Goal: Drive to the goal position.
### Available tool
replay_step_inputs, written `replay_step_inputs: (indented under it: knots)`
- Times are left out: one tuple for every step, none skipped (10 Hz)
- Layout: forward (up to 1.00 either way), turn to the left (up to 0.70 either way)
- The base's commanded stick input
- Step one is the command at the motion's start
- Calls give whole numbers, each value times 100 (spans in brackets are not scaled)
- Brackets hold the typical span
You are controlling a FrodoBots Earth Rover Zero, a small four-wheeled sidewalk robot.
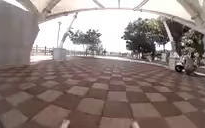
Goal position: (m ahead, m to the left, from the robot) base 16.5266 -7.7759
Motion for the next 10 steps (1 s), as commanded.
replay_step_inputs:
  knots:
    - [70,0]
    - [70,0]
    - [70,0]
    - [70,0]
    - [70,0]
    - [70,0]
    - [70,0]
    - [70,0]
    - [70,0]
    - [70,0]
